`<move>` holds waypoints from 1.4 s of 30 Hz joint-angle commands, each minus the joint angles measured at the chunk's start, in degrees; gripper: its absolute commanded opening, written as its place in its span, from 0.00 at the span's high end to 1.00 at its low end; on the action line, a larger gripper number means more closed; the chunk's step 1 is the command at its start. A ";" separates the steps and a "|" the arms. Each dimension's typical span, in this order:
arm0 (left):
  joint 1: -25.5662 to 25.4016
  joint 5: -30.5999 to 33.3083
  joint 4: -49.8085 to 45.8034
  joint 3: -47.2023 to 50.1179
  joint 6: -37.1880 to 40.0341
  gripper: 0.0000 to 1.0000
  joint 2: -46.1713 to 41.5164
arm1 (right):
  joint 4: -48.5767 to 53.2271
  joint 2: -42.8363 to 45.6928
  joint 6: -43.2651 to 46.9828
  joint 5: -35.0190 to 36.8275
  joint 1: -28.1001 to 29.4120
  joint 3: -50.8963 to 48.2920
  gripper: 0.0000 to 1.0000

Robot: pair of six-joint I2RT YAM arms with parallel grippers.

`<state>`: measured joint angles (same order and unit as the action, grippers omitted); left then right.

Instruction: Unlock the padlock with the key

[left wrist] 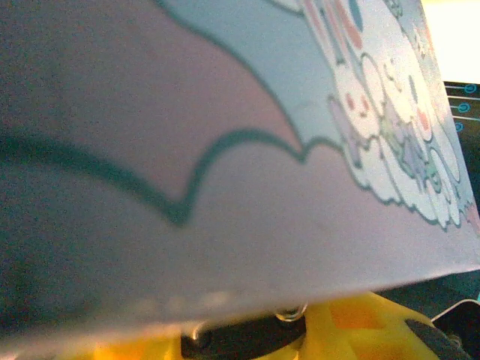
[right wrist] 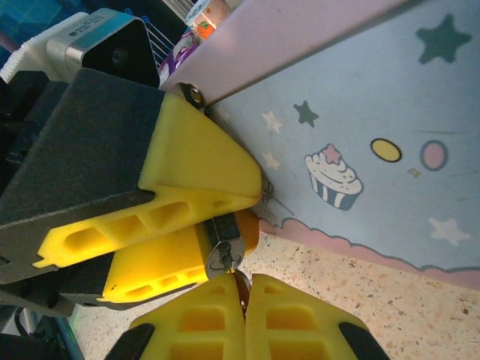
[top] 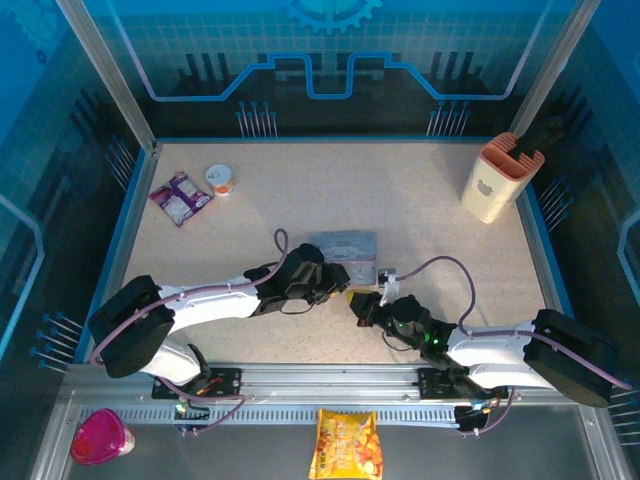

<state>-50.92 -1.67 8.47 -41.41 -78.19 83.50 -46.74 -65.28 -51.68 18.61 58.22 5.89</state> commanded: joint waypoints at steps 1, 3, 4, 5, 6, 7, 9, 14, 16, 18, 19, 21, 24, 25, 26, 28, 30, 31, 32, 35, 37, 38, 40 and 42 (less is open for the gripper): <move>-2.60 -3.47 4.61 -1.78 -0.45 0.93 -0.41 | -6.11 -0.62 -0.89 0.30 -1.21 1.59 1.00; -2.95 -3.52 4.63 -1.91 -0.50 0.93 -0.41 | -6.71 -0.88 -1.53 -0.13 -2.02 1.33 1.00; -3.04 -3.45 4.54 -1.97 -0.36 0.93 -0.42 | -7.03 -0.90 -1.95 -0.45 -2.61 1.17 1.00; -3.10 -3.43 4.27 -2.08 -0.19 0.93 -0.45 | -7.10 -0.99 -2.39 -0.93 -3.12 0.98 1.00; -3.17 -3.35 3.90 -2.22 0.11 0.93 -0.45 | -7.22 -1.08 -2.90 -1.27 -3.64 0.79 1.00; -3.07 -3.18 3.47 -2.35 0.60 0.93 -0.37 | -7.38 -1.17 -3.51 -1.67 -4.20 0.64 1.00; -3.06 -2.81 2.78 -2.44 1.38 0.93 -0.31 | -6.95 -1.25 -4.68 -2.19 -4.84 0.21 1.00; -2.75 -1.70 1.72 -3.07 5.59 0.89 0.45 | -3.37 -1.43 -8.26 -3.30 -5.33 0.40 1.00; -2.53 -1.33 1.05 -3.44 7.84 0.85 0.86 | -2.57 -1.69 -9.53 -2.98 -5.34 -0.40 1.00; -2.33 -0.72 0.85 -3.34 9.43 0.81 1.08 | -1.59 -1.95 -10.55 -2.72 -5.24 -1.33 1.00; -2.18 -0.48 0.85 -3.20 10.11 0.79 1.20 | -0.94 -2.11 -11.14 -2.55 -5.23 -1.64 1.00; -1.87 -0.27 2.07 -2.32 11.15 0.74 1.39 | 0.04 -2.86 -12.80 -2.31 -5.20 -2.24 1.00; -1.86 -0.38 6.52 -0.19 11.25 0.67 2.07 | -0.17 -5.31 -15.47 -2.26 -4.82 -2.55 1.00; -1.74 -0.69 8.69 0.63 10.97 0.66 2.59 | -1.04 -6.53 -16.18 -2.33 -4.69 -2.62 1.00; -1.73 -0.98 10.96 1.51 10.62 0.65 3.22 | -2.86 -7.82 -16.85 -2.60 -4.54 -2.71 1.00; -1.65 -1.79 15.01 2.73 10.34 0.63 4.28 | -7.54 -11.36 -18.14 -3.04 -4.52 -3.14 1.00; -1.65 -2.32 17.61 3.58 10.19 0.63 4.99 | -13.75 -15.52 -19.63 -3.31 -4.54 -3.67 1.00; -1.64 -2.28 18.24 3.76 10.25 0.63 5.13 | -16.48 -17.61 -20.52 -3.47 -4.54 -3.83 1.00; -1.57 -2.36 18.74 4.00 10.24 0.63 5.24 | -20.30 -20.22 -21.39 -3.77 -4.52 -4.03 1.00; -1.30 -2.45 20.51 4.90 9.99 0.69 5.56 | -34.34 -29.90 -23.50 -4.96 -4.59 -4.72 1.00; -1.04 -2.37 20.93 5.41 9.68 0.70 5.53 | -34.89 -32.73 -25.89 -6.05 -4.89 -3.69 1.00; -0.95 -2.31 21.02 5.67 9.56 0.70 5.57 | -34.82 -33.32 -24.94 -6.57 -4.80 -3.02 1.00; -0.55 -2.29 21.06 6.37 9.25 0.69 5.49 | -34.82 -34.01 -25.08 -6.78 -4.69 -2.48 1.00; -0.24 -1.79 21.66 7.48 9.46 0.67 5.11 | -34.79 -34.30 -25.49 -6.83 -4.87 -2.37 1.00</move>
<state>-51.13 -0.93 21.61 -34.30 -69.01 90.06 -79.24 -98.28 -75.61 11.84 54.02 2.55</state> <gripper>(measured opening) 0.327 0.060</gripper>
